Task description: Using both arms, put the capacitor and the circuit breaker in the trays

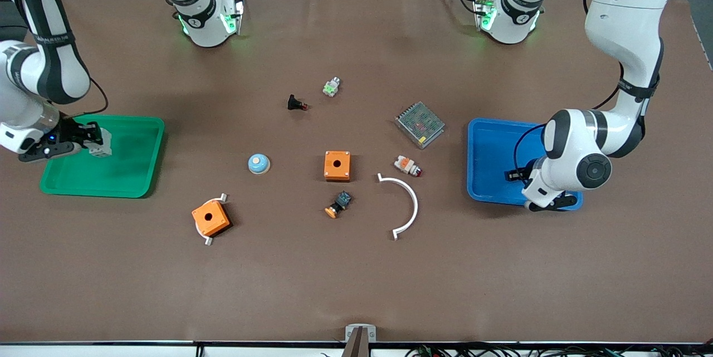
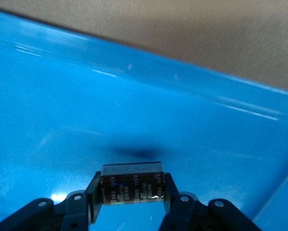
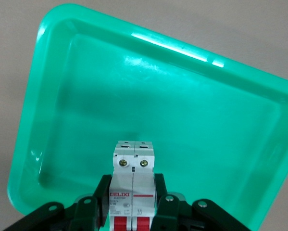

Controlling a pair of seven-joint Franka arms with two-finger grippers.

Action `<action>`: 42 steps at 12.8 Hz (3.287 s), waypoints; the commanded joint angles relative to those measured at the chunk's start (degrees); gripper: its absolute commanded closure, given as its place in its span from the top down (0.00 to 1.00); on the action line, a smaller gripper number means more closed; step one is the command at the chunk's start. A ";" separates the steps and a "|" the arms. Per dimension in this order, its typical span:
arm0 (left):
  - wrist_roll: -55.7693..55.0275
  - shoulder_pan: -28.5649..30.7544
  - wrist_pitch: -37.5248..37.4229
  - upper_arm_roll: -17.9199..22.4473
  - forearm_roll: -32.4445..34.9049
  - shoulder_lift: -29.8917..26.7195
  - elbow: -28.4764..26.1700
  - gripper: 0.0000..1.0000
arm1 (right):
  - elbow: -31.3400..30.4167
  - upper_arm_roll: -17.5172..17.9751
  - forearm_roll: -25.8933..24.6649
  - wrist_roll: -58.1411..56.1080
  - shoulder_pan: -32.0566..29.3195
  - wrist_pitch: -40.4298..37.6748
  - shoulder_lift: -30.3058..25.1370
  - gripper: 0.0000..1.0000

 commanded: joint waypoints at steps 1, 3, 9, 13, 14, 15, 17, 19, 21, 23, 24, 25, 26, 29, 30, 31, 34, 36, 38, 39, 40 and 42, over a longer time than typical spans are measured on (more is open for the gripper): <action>2.34 0.47 0.42 -0.25 0.42 -0.24 -0.27 0.49 | 0.93 1.02 1.50 -1.17 -1.03 4.15 2.71 0.05; 3.92 0.47 0.33 -0.25 0.42 -0.85 1.56 0.99 | 1.36 1.02 1.59 -1.00 -0.77 5.50 3.78 0.10; 4.90 -0.06 -7.40 -0.25 4.79 -7.70 15.62 1.00 | 4.17 1.28 1.59 -0.91 -0.59 2.88 5.19 1.00; 5.95 1.26 -11.60 0.19 6.13 -14.56 18.18 1.00 | 15.75 3.21 4.28 -0.47 1.69 -16.08 4.40 1.00; 8.56 1.35 -13.54 0.27 6.05 -15.70 19.14 1.00 | 17.78 3.91 6.75 -0.38 2.48 -18.99 4.13 1.00; 9.63 1.52 -16.43 0.54 6.05 -16.49 20.72 1.00 | 19.89 4.01 7.29 0.84 3.53 -21.63 3.87 1.00; 12.61 3.10 -23.72 0.45 6.05 -17.81 24.59 1.00 | 23.93 4.01 7.30 10.11 8.17 -27.60 2.99 1.00; 18.32 4.67 -24.72 0.45 6.05 -20.70 24.78 1.00 | 28.94 4.18 7.65 18.40 12.75 -34.72 1.94 1.00; 19.05 5.74 -27.60 0.19 6.05 -23.69 23.82 1.00 | 32.12 4.18 7.91 28.14 19.07 -37.65 0.18 1.00; 18.70 5.66 -28.15 0.01 5.96 -25.20 23.63 1.00 | 31.78 4.18 8.00 30.91 22.86 -38.26 -3.41 1.00; 18.00 5.57 -28.15 -0.16 5.70 -25.20 24.07 1.00 | 31.78 4.18 8.00 30.82 23.31 -39.31 -5.69 1.00; 18.34 5.57 -28.15 -0.25 5.96 -25.12 24.95 1.00 | 31.69 4.18 8.00 30.82 23.32 -40.54 -8.50 1.00; 18.35 5.39 -28.15 -0.25 5.96 -24.94 25.82 1.00 | 31.69 4.01 7.91 30.82 23.14 -41.77 -11.05 1.00; 18.69 5.04 -28.15 -0.25 6.13 -24.85 25.83 1.00 | 31.69 3.48 7.91 29.95 20.51 -45.55 -17.03 1.00; 19.13 5.04 -28.15 -0.25 6.13 -25.20 25.75 1.00 | 31.69 3.31 7.91 29.68 19.72 -47.30 -18.53 1.00; 21.23 5.13 -28.23 -0.34 6.13 -25.38 25.66 1.00 | 31.60 3.39 7.91 28.72 18.32 -48.37 -19.85 1.00; 21.26 8.00 -29.45 -3.04 6.05 -25.29 25.83 1.00 | 31.52 3.39 7.83 27.75 15.24 -49.60 -21.62 1.00; 17.40 11.19 -29.46 -8.15 5.70 -25.38 25.92 1.00 | 29.60 3.39 7.83 27.75 15.23 -49.43 -23.89 1.00; 17.55 6.66 -29.46 -4.07 4.82 -26.42 25.83 1.00 | 28.70 3.39 7.83 27.75 15.23 -49.17 -24.79 1.00; 17.64 3.05 -29.46 0.41 3.25 -27.04 25.66 1.00 | 28.62 3.39 7.83 27.75 15.23 -49.34 -24.61 1.00; 17.64 2.93 -29.38 0.97 1.06 -27.13 25.74 1.00 | 28.62 3.39 7.83 27.75 15.23 -49.52 -24.70 1.00; 16.77 2.67 -29.38 0.98 0.16 -27.57 25.83 1.00 | 28.70 3.48 7.83 27.66 15.23 -49.35 -24.79 1.00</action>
